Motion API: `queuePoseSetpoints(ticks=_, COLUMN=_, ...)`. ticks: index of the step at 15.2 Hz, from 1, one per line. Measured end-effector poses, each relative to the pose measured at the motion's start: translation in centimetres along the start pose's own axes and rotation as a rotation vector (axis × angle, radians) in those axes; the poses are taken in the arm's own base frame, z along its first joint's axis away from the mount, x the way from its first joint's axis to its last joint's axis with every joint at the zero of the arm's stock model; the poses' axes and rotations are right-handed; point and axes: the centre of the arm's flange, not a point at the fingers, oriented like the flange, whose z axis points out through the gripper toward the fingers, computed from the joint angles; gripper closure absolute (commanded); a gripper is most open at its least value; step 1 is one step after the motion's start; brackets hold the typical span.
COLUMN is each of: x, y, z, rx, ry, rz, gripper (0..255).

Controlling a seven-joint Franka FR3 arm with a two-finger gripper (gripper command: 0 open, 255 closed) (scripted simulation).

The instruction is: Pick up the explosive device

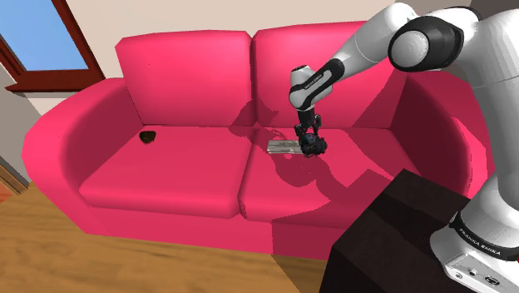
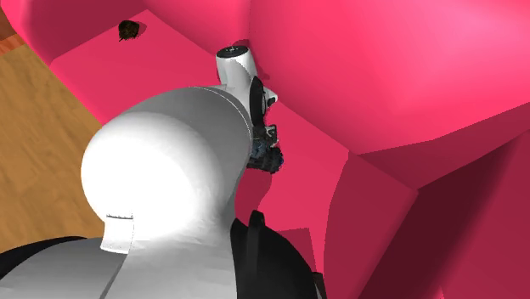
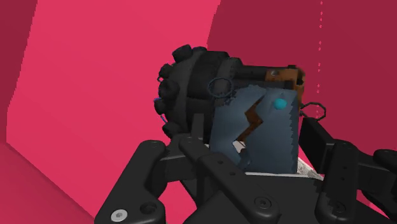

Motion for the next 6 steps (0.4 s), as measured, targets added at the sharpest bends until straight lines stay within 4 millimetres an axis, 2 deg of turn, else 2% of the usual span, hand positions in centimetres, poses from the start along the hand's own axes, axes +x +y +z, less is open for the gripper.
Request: queuePoseSetpoints(ticks=6, x=-0.4, y=0.3, z=-3.1, rx=0.0, ry=0.001, rz=0.0, gripper=255)
